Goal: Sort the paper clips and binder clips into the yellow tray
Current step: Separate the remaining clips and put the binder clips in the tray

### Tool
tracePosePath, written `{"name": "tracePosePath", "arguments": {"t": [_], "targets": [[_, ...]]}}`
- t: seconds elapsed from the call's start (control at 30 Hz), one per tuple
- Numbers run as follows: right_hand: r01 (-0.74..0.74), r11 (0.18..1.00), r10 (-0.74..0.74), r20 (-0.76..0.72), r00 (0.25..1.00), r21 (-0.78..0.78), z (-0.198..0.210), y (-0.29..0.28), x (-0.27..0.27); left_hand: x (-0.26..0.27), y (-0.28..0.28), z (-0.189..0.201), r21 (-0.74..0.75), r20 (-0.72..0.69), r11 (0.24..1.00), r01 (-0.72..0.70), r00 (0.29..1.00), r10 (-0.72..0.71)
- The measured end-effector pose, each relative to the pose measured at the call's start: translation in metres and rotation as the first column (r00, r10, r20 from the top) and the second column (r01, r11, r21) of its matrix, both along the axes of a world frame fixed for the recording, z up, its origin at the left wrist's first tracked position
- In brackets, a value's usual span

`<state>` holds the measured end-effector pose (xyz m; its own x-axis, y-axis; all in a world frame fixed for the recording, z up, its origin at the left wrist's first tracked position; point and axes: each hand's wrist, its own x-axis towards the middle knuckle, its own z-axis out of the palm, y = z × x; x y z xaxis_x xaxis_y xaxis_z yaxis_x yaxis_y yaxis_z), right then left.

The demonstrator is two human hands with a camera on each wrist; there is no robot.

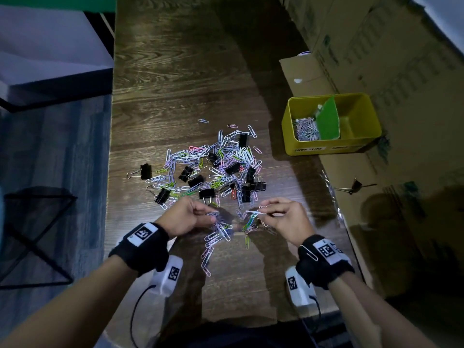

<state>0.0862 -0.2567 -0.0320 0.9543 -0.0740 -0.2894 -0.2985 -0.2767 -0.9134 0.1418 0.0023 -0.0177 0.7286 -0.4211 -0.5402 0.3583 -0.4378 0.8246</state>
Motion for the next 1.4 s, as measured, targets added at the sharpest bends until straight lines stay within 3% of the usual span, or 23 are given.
{"name": "tracePosePath", "arguments": {"t": [0.1, 0.27, 0.37, 0.47, 0.57, 0.63, 0.7, 0.77, 0.83, 0.93, 1.03, 1.13, 1.23, 1.3, 1.4], "targets": [[0.075, 0.980, -0.082, 0.034, 0.996, 0.183, 0.023, -0.015, 0.007, 0.014, -0.011, 0.018, -0.082, -0.086, 0.996, -0.029, 0.996, 0.022], [0.098, 0.934, -0.140, 0.099, 0.985, 0.345, 0.065, -0.050, 0.023, 0.053, -0.055, 0.073, -0.248, -0.136, 0.969, -0.019, 0.991, -0.016], [0.116, 0.926, -0.194, 0.192, 0.962, 0.358, 0.088, -0.072, 0.038, 0.084, -0.098, 0.103, -0.353, -0.092, 0.935, -0.025, 0.996, -0.008], [0.163, 0.910, -0.282, 0.279, 0.918, 0.381, 0.105, -0.091, 0.060, 0.121, -0.149, 0.117, -0.446, -0.077, 0.887, -0.118, 0.993, 0.093], [0.218, 0.887, -0.355, 0.301, 0.885, 0.407, 0.116, -0.106, 0.086, 0.154, -0.202, 0.110, -0.412, -0.051, 0.887, -0.208, 0.977, 0.205], [0.241, 0.887, -0.372, 0.303, 0.877, 0.394, 0.118, -0.114, 0.107, 0.168, -0.233, 0.092, -0.313, 0.018, 0.921, -0.231, 0.968, 0.249], [0.294, 0.896, -0.394, 0.292, 0.871, 0.334, 0.111, -0.122, 0.129, 0.175, -0.253, 0.069, -0.100, 0.198, 0.985, -0.139, 0.968, 0.157], [0.375, 0.909, -0.414, 0.299, 0.860, 0.180, 0.099, -0.130, 0.148, 0.177, -0.263, 0.053, 0.182, 0.347, 0.983, 0.015, 0.934, -0.078], [0.390, 0.921, -0.372, 0.309, 0.875, 0.004, 0.088, -0.135, 0.163, 0.178, -0.265, 0.043, 0.275, 0.334, 0.959, 0.061, 0.930, -0.155], [0.349, 0.922, -0.301, 0.261, 0.917, -0.165, 0.072, -0.139, 0.181, 0.181, -0.261, 0.035, 0.210, 0.251, 0.978, 0.010, 0.966, -0.064], [0.302, 0.888, -0.242, 0.205, 0.948, -0.346, 0.059, -0.135, 0.194, 0.172, -0.255, 0.046, 0.008, 0.120, 0.991, -0.132, 0.984, 0.130], [0.119, 0.862, -0.118, 0.033, 0.992, -0.493, 0.052, -0.128, 0.198, 0.161, -0.237, 0.063, -0.115, 0.041, 0.965, -0.237, 0.969, 0.243], [-0.049, 0.819, 0.011, -0.070, 0.998, -0.571, 0.053, -0.123, 0.192, 0.143, -0.204, 0.072, -0.108, 0.082, 0.969, -0.224, 0.969, 0.233], [-0.058, 0.815, 0.049, -0.031, 0.998, -0.577, 0.057, -0.119, 0.182, 0.126, -0.177, 0.073, -0.061, 0.133, 0.984, -0.164, 0.976, 0.171], [0.000, 0.899, 0.060, 0.125, 0.990, -0.437, 0.062, -0.106, 0.156, 0.093, -0.126, 0.060, 0.056, 0.183, 0.998, 0.029, 0.982, -0.039]]}}
